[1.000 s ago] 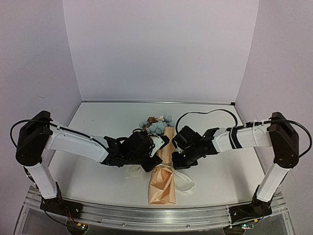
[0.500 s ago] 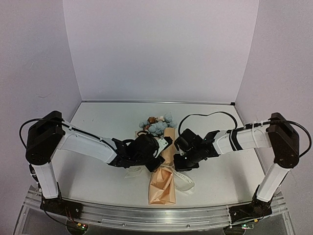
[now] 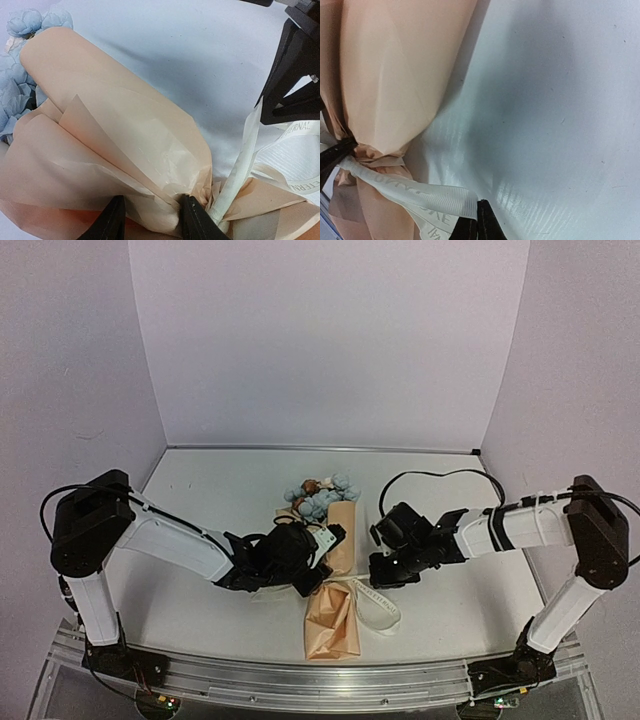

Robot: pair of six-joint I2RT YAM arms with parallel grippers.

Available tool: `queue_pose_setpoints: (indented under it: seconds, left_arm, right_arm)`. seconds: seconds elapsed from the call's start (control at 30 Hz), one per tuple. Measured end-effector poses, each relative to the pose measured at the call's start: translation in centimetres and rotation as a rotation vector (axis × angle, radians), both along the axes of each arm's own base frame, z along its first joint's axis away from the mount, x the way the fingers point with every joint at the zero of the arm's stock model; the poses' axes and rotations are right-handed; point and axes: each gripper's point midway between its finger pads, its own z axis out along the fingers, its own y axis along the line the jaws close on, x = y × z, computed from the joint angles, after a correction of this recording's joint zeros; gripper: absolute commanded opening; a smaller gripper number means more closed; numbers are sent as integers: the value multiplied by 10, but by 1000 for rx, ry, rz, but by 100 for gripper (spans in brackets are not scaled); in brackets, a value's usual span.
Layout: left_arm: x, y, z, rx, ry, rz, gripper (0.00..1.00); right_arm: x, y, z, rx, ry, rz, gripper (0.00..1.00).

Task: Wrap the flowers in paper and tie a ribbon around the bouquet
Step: Tie the half-tied ribbon around the folded bouquet.

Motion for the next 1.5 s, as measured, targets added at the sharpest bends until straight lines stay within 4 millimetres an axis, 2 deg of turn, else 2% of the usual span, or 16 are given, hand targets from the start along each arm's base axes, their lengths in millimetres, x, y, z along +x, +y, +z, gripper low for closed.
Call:
queue_pose_setpoints:
  seconds: [0.57,1.17,1.3,1.33,1.5]
  left_arm:
    - [-1,0,-1,-4,1,-3,39]
    - [-2,1,-3,-4,3,-6,39]
    - [-2,1,-3,-3,3,-5,44]
    - [-2,1,-3,-3,3,-4,45]
    - [-2,5,0,8,11,9,52]
  right_arm:
    - [-1,-41,-6,-53,-21,-23,0]
    - [0,-93,-9,-94,-22,-103,0]
    - [-2,-97,-10,-105,-10,-98,0]
    - [-4,-97,-10,-107,1,-93,3]
    - [-8,-95,1,-122,42,-66,34]
